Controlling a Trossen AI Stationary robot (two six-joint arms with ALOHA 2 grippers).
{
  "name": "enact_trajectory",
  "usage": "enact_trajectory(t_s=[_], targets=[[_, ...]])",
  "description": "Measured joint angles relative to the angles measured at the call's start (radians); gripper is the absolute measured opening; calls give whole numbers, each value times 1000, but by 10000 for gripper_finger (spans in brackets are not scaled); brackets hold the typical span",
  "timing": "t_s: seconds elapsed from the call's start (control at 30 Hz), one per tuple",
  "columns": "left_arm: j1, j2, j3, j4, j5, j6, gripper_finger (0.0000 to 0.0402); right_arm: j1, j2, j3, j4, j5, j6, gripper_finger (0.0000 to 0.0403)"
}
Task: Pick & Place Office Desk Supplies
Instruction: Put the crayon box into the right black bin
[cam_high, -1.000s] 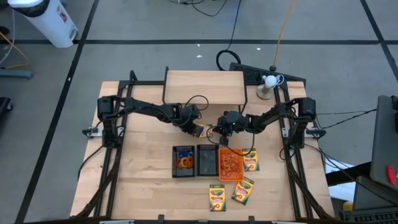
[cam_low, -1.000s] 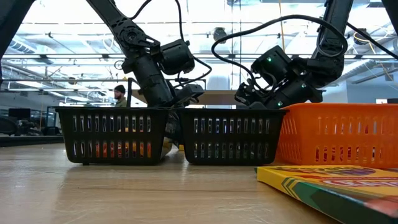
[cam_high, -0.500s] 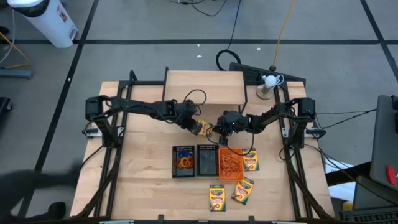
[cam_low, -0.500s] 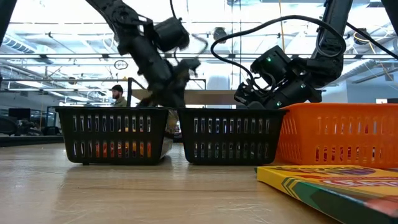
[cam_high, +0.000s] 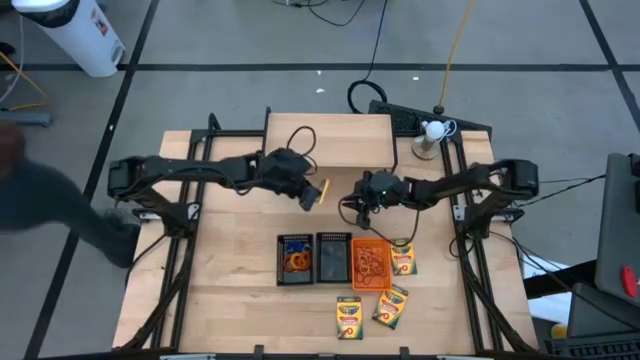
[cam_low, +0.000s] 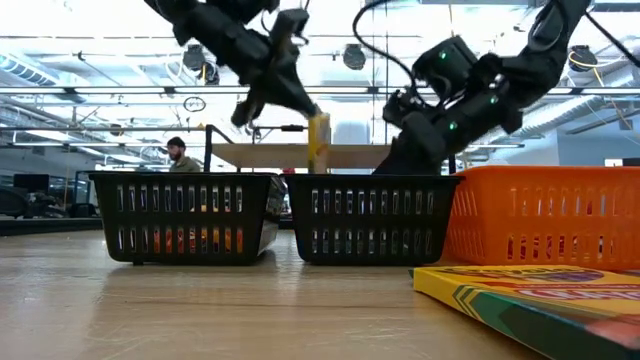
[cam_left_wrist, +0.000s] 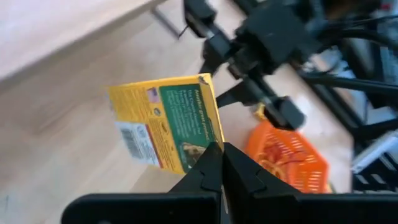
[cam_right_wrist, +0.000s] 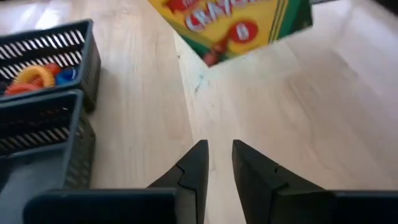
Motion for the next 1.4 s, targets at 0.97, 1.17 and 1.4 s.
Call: enact_trajectory(t_s=[0.97,1.17,1.4], targets=[[-165,-52,-2,138,395,102,0,0,-773,-413,64,2,253,8],[-213,-52,-2,141,376,103,0,0,-833,-457,110,-2,307,8],[-277,-45,-2,139,295,117,0,0,-842,-462,109,-4,311,8]])
